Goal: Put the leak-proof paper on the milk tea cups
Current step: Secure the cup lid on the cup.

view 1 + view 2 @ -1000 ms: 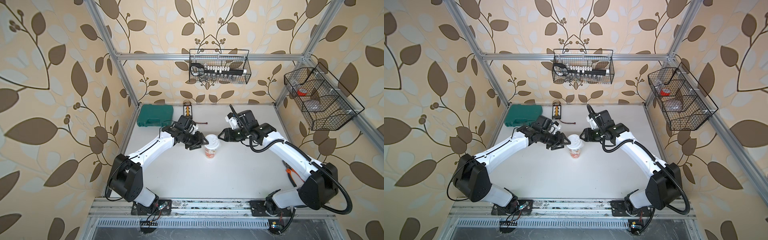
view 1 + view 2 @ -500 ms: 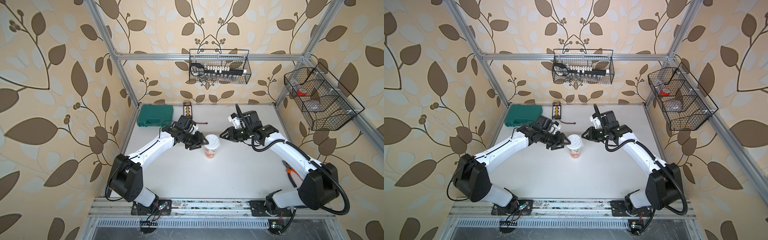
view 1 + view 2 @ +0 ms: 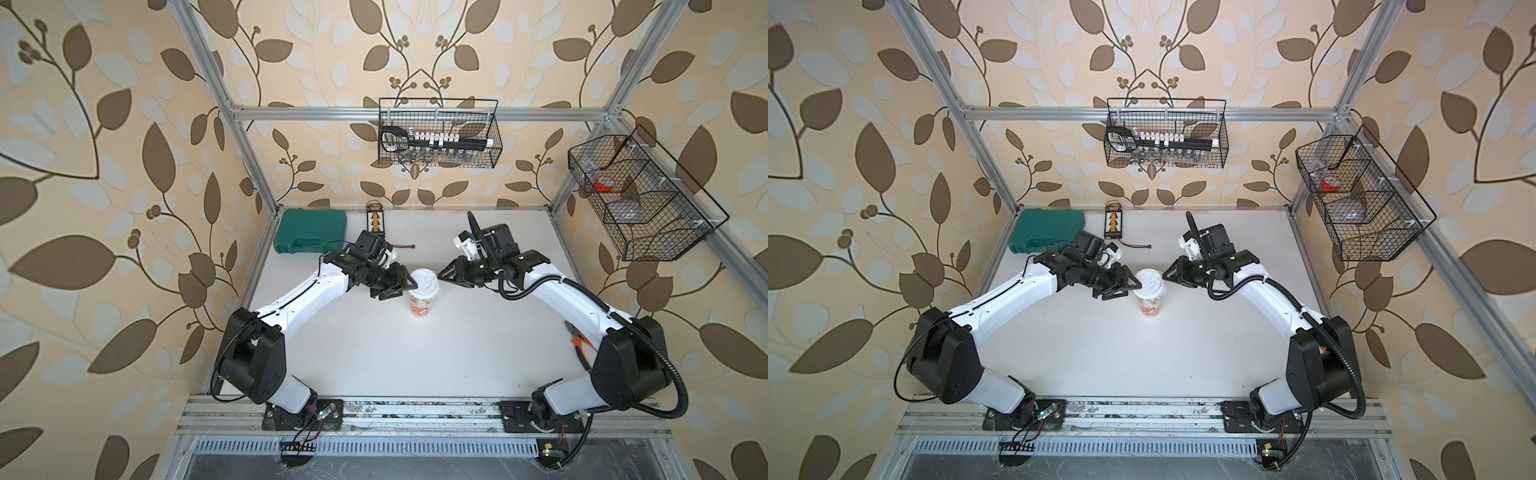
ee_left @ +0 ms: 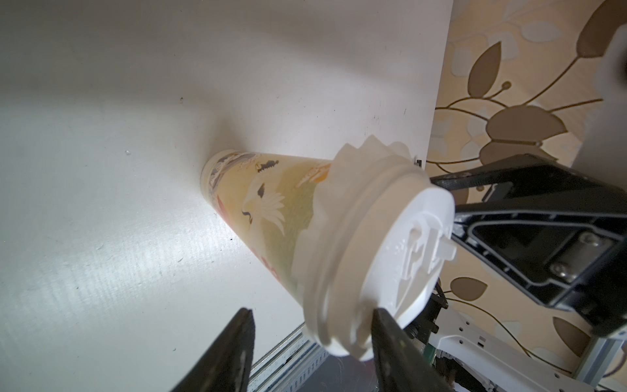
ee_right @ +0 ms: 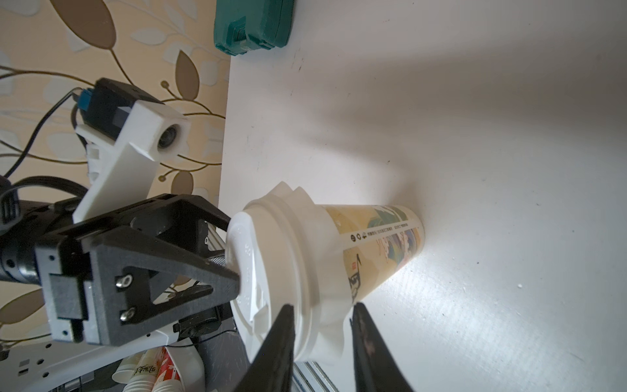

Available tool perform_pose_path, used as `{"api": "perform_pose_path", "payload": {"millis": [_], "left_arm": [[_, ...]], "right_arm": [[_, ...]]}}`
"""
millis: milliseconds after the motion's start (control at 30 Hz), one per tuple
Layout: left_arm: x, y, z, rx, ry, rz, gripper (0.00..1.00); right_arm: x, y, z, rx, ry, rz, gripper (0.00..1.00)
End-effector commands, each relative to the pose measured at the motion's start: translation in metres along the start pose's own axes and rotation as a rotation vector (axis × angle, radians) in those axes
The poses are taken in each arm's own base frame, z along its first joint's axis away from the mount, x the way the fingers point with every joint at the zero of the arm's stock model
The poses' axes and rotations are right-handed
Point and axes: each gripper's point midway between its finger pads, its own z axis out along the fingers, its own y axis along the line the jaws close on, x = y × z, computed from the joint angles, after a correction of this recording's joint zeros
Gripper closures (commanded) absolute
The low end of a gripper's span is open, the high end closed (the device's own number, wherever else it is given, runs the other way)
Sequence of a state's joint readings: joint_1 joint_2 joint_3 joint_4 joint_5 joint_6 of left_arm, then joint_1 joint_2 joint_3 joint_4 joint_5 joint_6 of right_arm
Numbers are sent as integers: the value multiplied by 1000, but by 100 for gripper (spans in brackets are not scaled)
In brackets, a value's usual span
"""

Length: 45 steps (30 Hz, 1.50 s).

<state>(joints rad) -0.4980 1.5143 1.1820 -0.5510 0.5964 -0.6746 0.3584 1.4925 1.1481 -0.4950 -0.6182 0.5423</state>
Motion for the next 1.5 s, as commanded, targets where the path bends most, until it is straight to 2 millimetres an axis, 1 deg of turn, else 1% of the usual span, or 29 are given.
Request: {"api": "perform_pose_path", "payload": {"millis": [0, 233, 667, 967, 1067, 1233, 1367, 1467], "left_arm": [[1, 7, 4, -41, 12, 7, 43], [0, 7, 5, -40, 13, 7, 43], [1, 11, 8, -47, 23, -1, 43], [1, 13, 11, -53, 28, -6, 44], [1, 13, 11, -54, 30, -6, 44], [1, 14, 12, -58, 33, -8, 44], [1, 14, 12, -60, 32, -10, 44], [1, 14, 11, -62, 32, -10, 44]], "right_arm": [[9, -8, 9, -11, 45, 20, 70], [15, -16, 14, 6, 65, 26, 70], [29, -46, 26, 96, 112, 41, 72], [36, -57, 29, 127, 130, 48, 72], [35, -57, 30, 129, 129, 47, 72], [28, -50, 27, 116, 113, 33, 71], [17, -36, 21, 83, 86, 22, 66], [11, -24, 12, 54, 54, 18, 63]]}}
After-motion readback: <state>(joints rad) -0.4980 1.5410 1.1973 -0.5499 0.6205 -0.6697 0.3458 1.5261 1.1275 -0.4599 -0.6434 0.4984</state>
